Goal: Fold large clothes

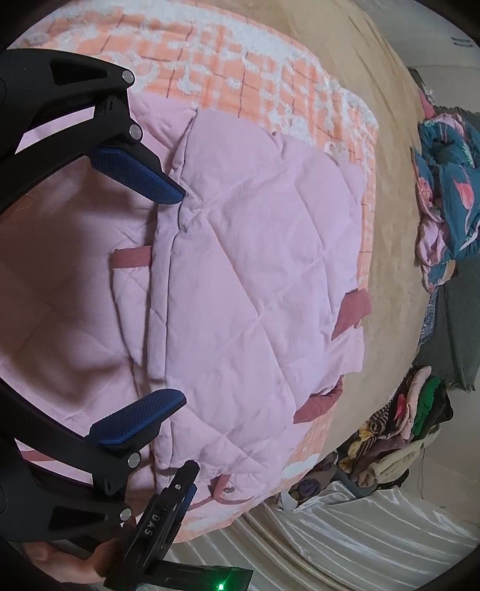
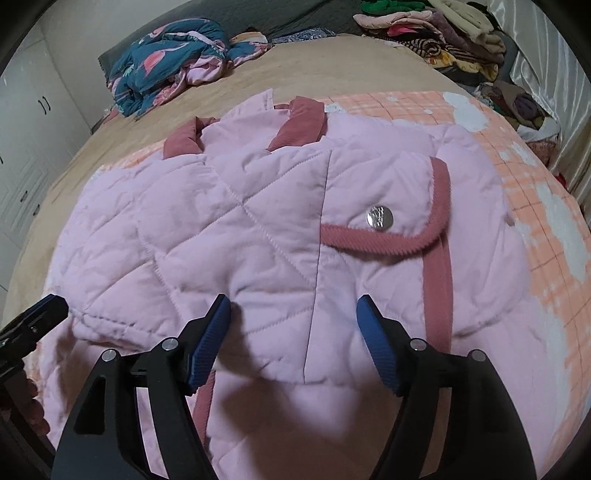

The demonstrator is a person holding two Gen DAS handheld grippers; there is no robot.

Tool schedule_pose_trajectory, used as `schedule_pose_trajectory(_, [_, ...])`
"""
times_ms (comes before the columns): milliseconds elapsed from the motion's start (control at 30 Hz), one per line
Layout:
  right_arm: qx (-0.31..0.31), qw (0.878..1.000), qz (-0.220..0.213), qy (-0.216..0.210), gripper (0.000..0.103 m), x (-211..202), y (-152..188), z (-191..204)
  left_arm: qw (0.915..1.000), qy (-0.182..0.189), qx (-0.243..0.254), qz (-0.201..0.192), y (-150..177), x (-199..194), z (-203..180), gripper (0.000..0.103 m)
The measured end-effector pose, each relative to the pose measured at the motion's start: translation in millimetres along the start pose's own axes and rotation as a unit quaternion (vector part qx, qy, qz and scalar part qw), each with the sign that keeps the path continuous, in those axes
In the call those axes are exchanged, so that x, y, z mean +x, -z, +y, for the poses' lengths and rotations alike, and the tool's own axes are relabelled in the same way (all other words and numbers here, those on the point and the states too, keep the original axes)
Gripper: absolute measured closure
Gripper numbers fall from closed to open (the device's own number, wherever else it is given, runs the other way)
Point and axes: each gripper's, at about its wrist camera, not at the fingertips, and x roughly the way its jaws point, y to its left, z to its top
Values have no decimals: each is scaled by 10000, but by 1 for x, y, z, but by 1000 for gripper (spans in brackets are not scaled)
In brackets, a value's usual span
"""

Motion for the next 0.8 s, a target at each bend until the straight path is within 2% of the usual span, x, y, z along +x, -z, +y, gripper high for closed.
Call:
schedule_pose_trajectory(133, [-61, 9999, -42, -79, 24, -12, 7, 2, 9999, -59, 71, -104, -1, -13, -2, 9])
schedule_pose_trajectory(333, [44, 9993, -173, -314, 17, -34, 15, 3, 9994, -74, 107, -311, -3, -37, -4, 9])
schedule_pose_trajectory(800, [-22, 9919, -1126, -588, 8, -134, 37, 8, 9964, -4, 314, -782, 2, -95, -28, 9])
